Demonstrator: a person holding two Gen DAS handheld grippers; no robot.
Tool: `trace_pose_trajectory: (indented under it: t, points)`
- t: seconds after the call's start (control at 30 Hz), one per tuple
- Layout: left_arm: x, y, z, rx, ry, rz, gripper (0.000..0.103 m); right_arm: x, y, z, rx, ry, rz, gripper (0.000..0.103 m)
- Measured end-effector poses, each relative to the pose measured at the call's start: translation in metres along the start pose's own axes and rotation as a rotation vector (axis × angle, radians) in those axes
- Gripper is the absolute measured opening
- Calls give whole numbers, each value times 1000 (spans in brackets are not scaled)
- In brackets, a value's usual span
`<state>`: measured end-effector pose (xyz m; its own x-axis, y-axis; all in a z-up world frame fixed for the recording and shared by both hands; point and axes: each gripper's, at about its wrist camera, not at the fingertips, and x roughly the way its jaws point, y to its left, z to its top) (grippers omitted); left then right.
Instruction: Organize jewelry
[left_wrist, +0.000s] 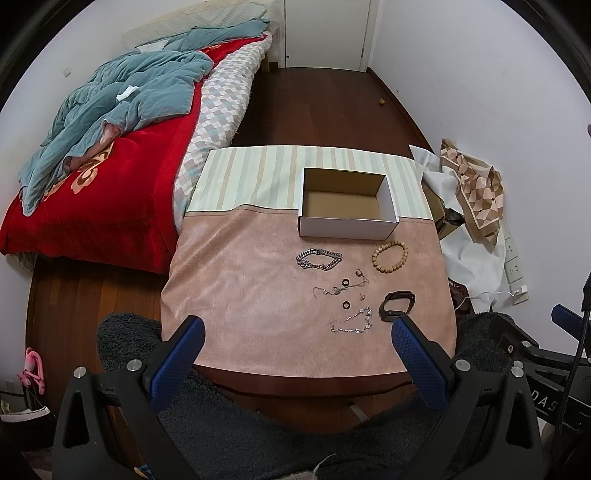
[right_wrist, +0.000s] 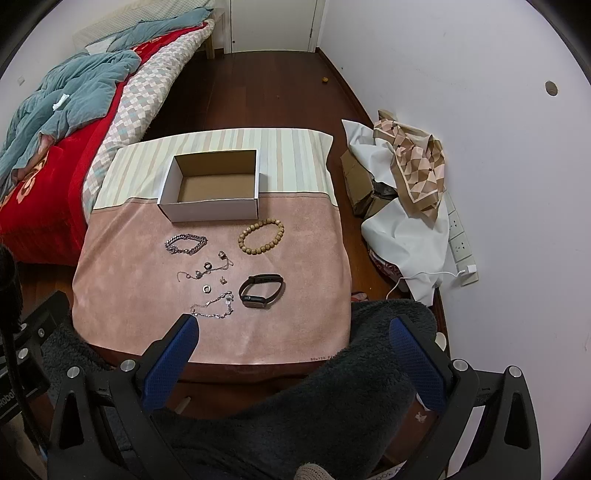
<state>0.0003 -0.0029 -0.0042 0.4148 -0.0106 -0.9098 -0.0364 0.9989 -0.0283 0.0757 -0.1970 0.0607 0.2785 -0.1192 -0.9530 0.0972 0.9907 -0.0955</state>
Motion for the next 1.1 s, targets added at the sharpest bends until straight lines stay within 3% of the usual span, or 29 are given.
trace_pose_trajectory:
  t: [1.1]
  points:
    - [-11,-6,-2,2,-9,-6,103,-18,-2,2,-2,-36,1,103]
